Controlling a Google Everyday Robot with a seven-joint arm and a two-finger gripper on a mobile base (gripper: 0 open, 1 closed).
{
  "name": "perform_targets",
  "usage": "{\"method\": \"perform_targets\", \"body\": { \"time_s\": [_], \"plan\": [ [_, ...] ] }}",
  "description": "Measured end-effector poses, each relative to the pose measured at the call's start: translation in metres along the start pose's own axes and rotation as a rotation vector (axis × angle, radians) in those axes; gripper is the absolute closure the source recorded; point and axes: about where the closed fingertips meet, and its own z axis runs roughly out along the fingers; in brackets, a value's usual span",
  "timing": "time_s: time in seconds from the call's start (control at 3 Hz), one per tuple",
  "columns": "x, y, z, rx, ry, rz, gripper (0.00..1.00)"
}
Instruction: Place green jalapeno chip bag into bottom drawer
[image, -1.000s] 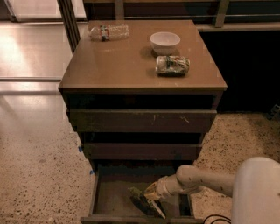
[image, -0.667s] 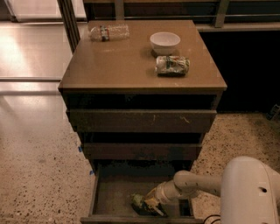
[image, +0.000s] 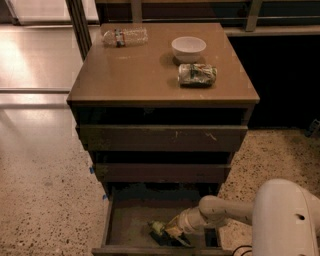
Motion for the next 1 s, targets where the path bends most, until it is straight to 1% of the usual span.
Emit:
{"method": "perform_targets", "body": {
  "time_s": [1.0],
  "plan": [
    [0.0,0.0001,0.0001,0.0,0.0,0.0,0.11]
  ]
}}
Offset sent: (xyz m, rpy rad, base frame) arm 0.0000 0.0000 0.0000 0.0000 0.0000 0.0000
